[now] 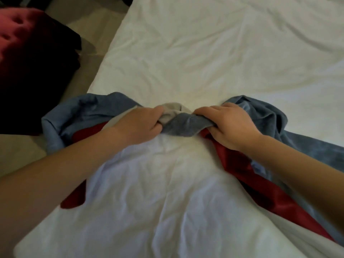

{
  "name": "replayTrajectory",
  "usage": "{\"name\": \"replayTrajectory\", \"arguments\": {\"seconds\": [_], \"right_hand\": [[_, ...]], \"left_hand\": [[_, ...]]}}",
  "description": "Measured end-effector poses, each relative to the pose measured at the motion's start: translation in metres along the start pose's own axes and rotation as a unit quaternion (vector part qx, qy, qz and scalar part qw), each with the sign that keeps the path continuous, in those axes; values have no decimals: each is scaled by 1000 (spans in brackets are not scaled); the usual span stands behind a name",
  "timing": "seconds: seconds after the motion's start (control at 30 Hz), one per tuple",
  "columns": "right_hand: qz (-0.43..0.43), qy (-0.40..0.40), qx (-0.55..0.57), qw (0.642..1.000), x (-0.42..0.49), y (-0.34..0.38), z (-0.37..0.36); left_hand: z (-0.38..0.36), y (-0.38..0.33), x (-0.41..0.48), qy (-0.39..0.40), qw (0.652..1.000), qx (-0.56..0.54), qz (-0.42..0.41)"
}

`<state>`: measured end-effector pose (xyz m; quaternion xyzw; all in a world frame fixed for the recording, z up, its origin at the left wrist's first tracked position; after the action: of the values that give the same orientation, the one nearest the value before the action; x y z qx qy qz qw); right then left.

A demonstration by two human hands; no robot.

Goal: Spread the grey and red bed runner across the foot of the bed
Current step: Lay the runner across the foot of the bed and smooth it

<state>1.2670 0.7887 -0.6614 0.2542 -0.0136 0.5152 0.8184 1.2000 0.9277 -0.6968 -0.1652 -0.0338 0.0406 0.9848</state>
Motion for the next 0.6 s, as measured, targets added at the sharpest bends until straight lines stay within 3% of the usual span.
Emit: {"name": "replayTrajectory", "arguments": {"seconds": [0.1,0.2,0.27,0.37,0.43,0.53,0.6], "right_hand": [[17,-16,-2,1000,2,3,16],[-26,-38,0,999,15,-13,18],[-91,-40,-21,995,23,-36,5],[-182,42,-101,977,22,-68,-35],[-202,78,-138,966,19,-74,-56],[-212,63,-164,961,18,-71,-62],[-187,21,-156,970,18,-59,-53]], "left_hand": [[-3,2,-8,88,986,-112,86],[-14,14,11,111,942,-237,209],[-26,30,31,131,950,-165,231],[-32,44,50,126,970,3,209],[-22,42,51,50,978,54,197],[24,8,33,-178,973,100,112],[38,-10,1,-230,964,110,79]]}}
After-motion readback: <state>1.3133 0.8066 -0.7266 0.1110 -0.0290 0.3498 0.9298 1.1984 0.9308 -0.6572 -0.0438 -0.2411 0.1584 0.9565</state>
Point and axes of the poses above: each hand's wrist, its own x-axis towards the middle knuckle, its own z-axis out of the back of the hand, y = z × x, the point moved 9 cm from there along x, towards the middle knuckle, and after that the axes turned 15 degrees about -y, right-handed, at the moved point
